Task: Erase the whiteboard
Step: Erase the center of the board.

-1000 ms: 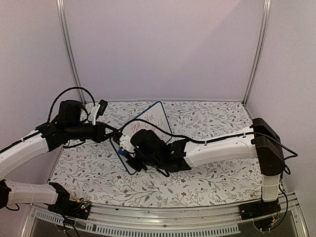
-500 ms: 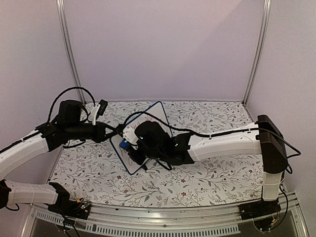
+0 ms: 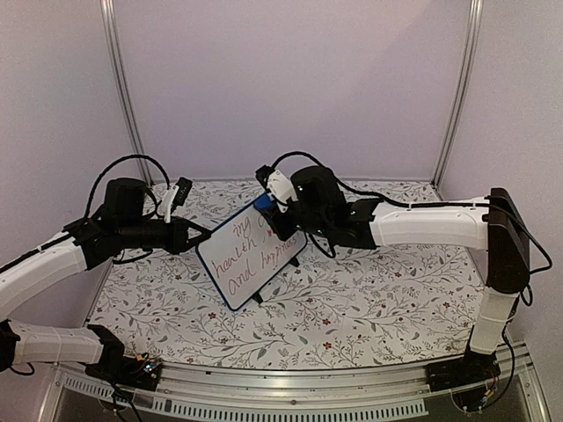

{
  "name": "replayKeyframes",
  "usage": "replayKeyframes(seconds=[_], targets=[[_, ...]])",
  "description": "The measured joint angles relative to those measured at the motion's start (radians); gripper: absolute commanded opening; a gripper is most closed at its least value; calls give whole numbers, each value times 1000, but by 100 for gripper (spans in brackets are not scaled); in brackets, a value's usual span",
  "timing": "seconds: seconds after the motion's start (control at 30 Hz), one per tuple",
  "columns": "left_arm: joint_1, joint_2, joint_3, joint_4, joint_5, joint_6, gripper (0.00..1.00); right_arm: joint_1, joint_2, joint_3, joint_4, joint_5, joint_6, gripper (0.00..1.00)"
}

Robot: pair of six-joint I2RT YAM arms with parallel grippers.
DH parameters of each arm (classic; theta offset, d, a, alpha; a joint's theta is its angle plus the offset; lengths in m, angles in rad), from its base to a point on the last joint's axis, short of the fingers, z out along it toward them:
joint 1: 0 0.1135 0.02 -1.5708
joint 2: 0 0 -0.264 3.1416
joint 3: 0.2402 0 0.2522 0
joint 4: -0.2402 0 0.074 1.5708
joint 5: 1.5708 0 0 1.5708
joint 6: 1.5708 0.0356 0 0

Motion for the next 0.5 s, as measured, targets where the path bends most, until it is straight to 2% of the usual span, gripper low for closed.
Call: replayKeyframes(seconds=[0.5], targets=[[0,0,0,0,-1,0,0,69,78,63,5,-77,-2,15]])
